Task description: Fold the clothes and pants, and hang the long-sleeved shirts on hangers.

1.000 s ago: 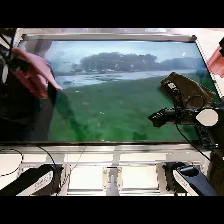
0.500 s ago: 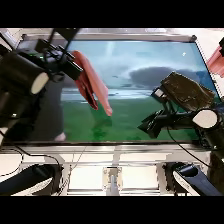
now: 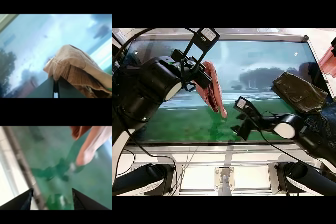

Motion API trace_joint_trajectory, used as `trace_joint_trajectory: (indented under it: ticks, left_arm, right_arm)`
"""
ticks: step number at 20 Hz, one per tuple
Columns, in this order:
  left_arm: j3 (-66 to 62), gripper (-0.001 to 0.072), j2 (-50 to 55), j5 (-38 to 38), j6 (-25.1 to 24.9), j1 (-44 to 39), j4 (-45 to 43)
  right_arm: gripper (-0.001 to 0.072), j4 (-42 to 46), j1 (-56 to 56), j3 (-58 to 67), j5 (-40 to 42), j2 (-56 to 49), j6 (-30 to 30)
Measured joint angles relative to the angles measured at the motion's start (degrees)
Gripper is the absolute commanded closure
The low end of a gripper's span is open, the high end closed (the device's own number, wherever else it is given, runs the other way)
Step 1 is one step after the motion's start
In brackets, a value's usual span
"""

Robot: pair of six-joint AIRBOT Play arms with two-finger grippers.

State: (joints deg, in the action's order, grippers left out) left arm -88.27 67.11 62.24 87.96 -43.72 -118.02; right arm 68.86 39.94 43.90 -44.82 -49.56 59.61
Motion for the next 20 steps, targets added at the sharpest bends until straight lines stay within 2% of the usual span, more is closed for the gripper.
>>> trace_joint_trajectory:
  ticks: [4,8,13,20]
  left_arm:
    - [0.0,0.0678,0.1,0.6,0.2,-0.2,0.0]
    - [0.0,0.0678,0.1,0.8,0.3,-0.2,-0.7]
    - [0.0,0.0678,0.1,0.9,0.3,-0.2,-1.3]
    - [0.0,0.0678,0.1,0.9,0.3,-0.2,-1.5]
  right_arm:
    - [0.016,2.2,1.8,1.2,9.7,-9.8,1.4]
    - [0.0167,3.0,2.3,6.1,13.7,-19.3,2.5]
    - [0.0168,3.7,2.2,12.6,15.0,-27.2,5.0]
    - [0.0168,4.8,-2.1,14.8,12.5,-30.0,9.4]
